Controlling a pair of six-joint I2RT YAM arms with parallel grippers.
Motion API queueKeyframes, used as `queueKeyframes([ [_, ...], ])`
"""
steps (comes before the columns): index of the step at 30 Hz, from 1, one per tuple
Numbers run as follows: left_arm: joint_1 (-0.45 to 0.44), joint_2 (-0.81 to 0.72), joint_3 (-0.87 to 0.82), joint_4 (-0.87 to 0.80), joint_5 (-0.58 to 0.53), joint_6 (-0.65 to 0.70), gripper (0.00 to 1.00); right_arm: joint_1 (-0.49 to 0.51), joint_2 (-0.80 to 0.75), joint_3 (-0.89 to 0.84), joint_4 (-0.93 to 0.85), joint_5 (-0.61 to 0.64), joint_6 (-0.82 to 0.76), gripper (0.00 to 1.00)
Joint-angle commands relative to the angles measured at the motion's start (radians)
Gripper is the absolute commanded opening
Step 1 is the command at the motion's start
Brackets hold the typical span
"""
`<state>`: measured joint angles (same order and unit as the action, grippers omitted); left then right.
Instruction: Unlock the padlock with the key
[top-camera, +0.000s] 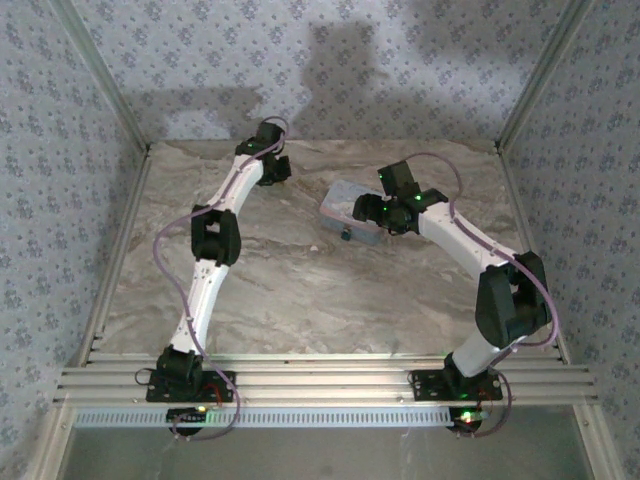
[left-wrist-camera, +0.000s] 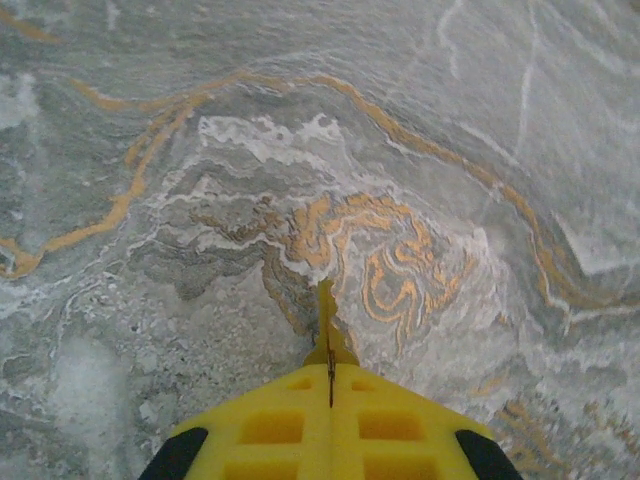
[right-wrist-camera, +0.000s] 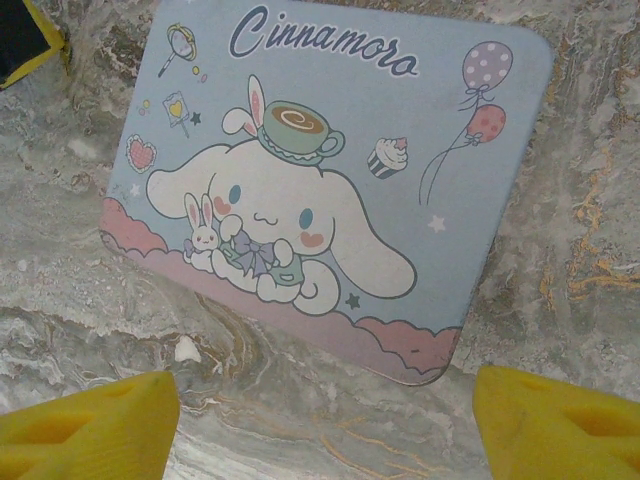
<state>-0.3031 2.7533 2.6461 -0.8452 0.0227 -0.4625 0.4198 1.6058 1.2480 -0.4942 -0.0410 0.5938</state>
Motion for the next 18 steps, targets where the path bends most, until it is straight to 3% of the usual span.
queueKeyframes([
  [1,-0.005,-0.08,-0.132,-0.072,0.042,0.076,0.0,0.007,-0.046,-0.008,-0.003,-0.015,0.005,0.79],
  [12,0.007,-0.576,-0.876,0.199,0.177,0.288,0.0,0.013,-0.121,-0.11,0.107,-0.199,0.012,0.78],
  [18,0.007,-0.876,-1.211,0.274,0.24,0.395,0.0,0.016,-0.193,-0.221,0.237,-0.263,0.026,0.72],
])
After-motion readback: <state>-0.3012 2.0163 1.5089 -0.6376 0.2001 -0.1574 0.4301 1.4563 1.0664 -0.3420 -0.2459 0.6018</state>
